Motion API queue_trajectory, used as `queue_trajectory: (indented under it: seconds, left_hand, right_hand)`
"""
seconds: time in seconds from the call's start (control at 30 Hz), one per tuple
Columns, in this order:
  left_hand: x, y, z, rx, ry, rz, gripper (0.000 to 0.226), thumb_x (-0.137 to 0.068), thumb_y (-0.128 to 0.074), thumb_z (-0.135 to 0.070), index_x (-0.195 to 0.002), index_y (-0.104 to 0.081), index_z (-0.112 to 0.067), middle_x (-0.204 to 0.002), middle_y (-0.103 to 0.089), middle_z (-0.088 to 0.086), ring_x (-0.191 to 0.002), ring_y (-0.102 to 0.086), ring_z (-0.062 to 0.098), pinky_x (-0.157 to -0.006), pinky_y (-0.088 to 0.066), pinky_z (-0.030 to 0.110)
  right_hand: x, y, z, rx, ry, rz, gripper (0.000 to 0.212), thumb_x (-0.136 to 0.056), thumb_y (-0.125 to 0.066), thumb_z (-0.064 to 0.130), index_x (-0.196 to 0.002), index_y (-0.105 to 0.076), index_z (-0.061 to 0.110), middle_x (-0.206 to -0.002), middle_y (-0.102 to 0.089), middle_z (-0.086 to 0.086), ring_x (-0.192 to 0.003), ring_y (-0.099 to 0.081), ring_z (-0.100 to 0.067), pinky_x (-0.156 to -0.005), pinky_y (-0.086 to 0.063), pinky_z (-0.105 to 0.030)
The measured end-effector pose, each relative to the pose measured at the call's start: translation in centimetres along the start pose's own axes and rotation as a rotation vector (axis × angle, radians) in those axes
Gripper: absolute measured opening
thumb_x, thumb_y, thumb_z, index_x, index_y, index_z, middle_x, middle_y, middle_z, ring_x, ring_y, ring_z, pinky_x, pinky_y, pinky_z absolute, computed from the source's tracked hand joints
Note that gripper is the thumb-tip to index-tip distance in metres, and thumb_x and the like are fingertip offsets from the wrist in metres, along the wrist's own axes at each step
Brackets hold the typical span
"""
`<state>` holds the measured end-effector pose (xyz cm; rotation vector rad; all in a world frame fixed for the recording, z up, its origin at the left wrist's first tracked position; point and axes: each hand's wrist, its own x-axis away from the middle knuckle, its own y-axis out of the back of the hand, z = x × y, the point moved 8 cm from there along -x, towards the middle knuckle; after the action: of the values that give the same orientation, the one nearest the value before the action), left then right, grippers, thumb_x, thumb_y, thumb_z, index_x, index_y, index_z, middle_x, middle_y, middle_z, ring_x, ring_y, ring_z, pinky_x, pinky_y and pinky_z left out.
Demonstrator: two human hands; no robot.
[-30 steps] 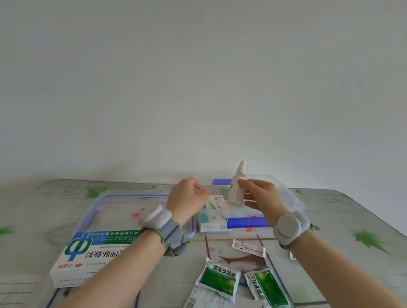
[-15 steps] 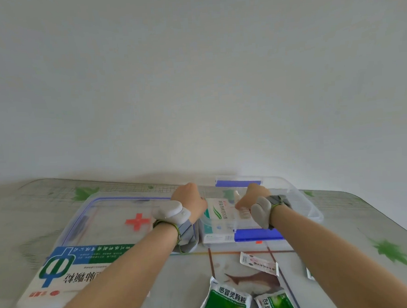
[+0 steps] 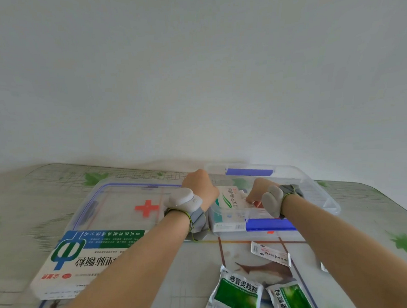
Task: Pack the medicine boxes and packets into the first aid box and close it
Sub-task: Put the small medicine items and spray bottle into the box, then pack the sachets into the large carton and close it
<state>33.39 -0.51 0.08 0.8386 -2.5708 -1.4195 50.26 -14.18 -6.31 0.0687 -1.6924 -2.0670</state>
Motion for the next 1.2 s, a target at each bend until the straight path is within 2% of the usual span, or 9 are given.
queue_trajectory:
  seconds: [0.17,0.27,0.43,0.53,0.6,0.77,0.97,1.1,1.2]
  left_hand:
    - [-0.3,-0.1,0.2,-0.004,0.003,-0.018,0.035,-0.08,-0.051,-0.005,-0.053,-0.03,-0.013,-0.051,-0.032,0.001,-0.049,-0.033,0.018,-0.043,-0.024,0.023]
    - [-0.3,-0.3,0.4,-0.009,-0.002,-0.026,0.036,-0.081,-0.052,-0.007,-0.052,-0.03,-0.013,-0.051,-0.032,0.001,-0.048,-0.032,0.016,-0.044,-0.024,0.024]
    - [-0.6,-0.5,0.9,-0.039,-0.029,0.105,0.04,-0.089,-0.055,-0.027,-0.057,-0.032,-0.021,-0.06,-0.036,-0.005,-0.068,-0.044,0.021,-0.063,-0.035,0.026]
    - [-0.2,0.8,1.9,-0.043,-0.025,0.085,0.034,-0.09,-0.053,-0.033,-0.064,-0.034,-0.021,-0.069,-0.042,-0.003,-0.077,-0.044,0.019,-0.069,-0.035,0.027]
    - [0.1,1.9,2.7,-0.084,-0.024,0.066,0.041,-0.089,-0.053,-0.031,-0.061,-0.024,-0.024,-0.063,-0.029,-0.007,-0.074,-0.038,0.018,-0.067,-0.032,0.026]
    - [2.0,5.6,4.8,-0.193,-0.002,0.058,0.045,-0.084,-0.053,-0.017,-0.057,-0.019,-0.026,-0.061,-0.019,-0.006,-0.059,-0.024,0.016,-0.05,-0.012,0.025]
    - [6.2,9.6,8.9,-0.297,0.11,0.143,0.019,-0.08,-0.054,-0.014,-0.062,-0.048,-0.015,-0.066,-0.045,0.005,-0.065,-0.04,0.021,-0.058,-0.03,0.028]
    - [9.1,11.4,12.2,-0.356,0.17,0.177,0.043,-0.08,-0.05,-0.008,-0.049,-0.022,-0.019,-0.053,-0.019,0.0,-0.05,-0.017,0.017,-0.051,-0.014,0.027]
    - [11.0,12.3,14.8,-0.422,0.255,0.188,0.042,-0.081,-0.049,-0.006,-0.05,-0.024,-0.017,-0.053,-0.022,0.0,-0.047,-0.019,0.015,-0.047,-0.013,0.025]
  right_hand:
    - [0.6,0.4,0.1,-0.001,-0.014,-0.008,0.016,-0.074,-0.065,0.024,-0.064,-0.056,0.015,-0.072,-0.066,-0.005,-0.066,-0.06,-0.02,-0.079,-0.055,-0.034]
    - [1.1,0.9,0.4,0.062,0.005,-0.035,0.023,-0.086,-0.053,0.016,-0.063,-0.048,0.014,-0.076,-0.057,-0.005,-0.07,-0.054,-0.021,-0.069,-0.047,-0.031]
    - [1.7,1.3,0.5,0.156,0.031,-0.039,0.019,-0.092,-0.049,0.017,-0.084,-0.063,0.006,-0.061,-0.046,-0.001,-0.064,-0.054,-0.02,-0.058,-0.042,-0.027]
    - [2.8,2.4,0.4,0.141,-0.005,-0.119,0.024,-0.093,-0.046,0.013,-0.07,-0.052,0.008,-0.061,-0.045,-0.002,-0.062,-0.055,-0.018,-0.049,-0.038,-0.025]
    - [3.5,3.4,0.9,0.072,-0.015,-0.182,0.029,-0.091,-0.046,0.008,-0.063,-0.041,0.011,-0.062,-0.042,-0.002,-0.062,-0.05,-0.016,-0.05,-0.038,-0.022]
    - [7.0,5.6,3.4,-0.177,0.062,-0.287,0.017,-0.083,-0.046,0.003,-0.067,-0.051,0.007,-0.067,-0.058,-0.008,-0.059,-0.053,-0.022,-0.048,-0.038,-0.022]
    - [13.3,5.2,9.5,-0.41,0.291,-0.304,0.029,-0.09,-0.044,0.012,-0.087,-0.066,-0.007,-0.085,-0.071,-0.021,-0.081,-0.069,-0.035,-0.072,-0.057,-0.041]
    - [16.8,2.2,12.5,-0.437,0.396,-0.232,0.034,-0.089,-0.045,0.017,-0.084,-0.066,-0.009,-0.077,-0.073,-0.019,-0.07,-0.071,-0.031,-0.072,-0.059,-0.04]
    - [18.0,-1.3,13.5,-0.415,0.389,-0.1,0.032,-0.089,-0.044,0.017,-0.074,-0.065,-0.002,-0.064,-0.068,-0.009,-0.052,-0.063,-0.021,-0.062,-0.057,-0.031]
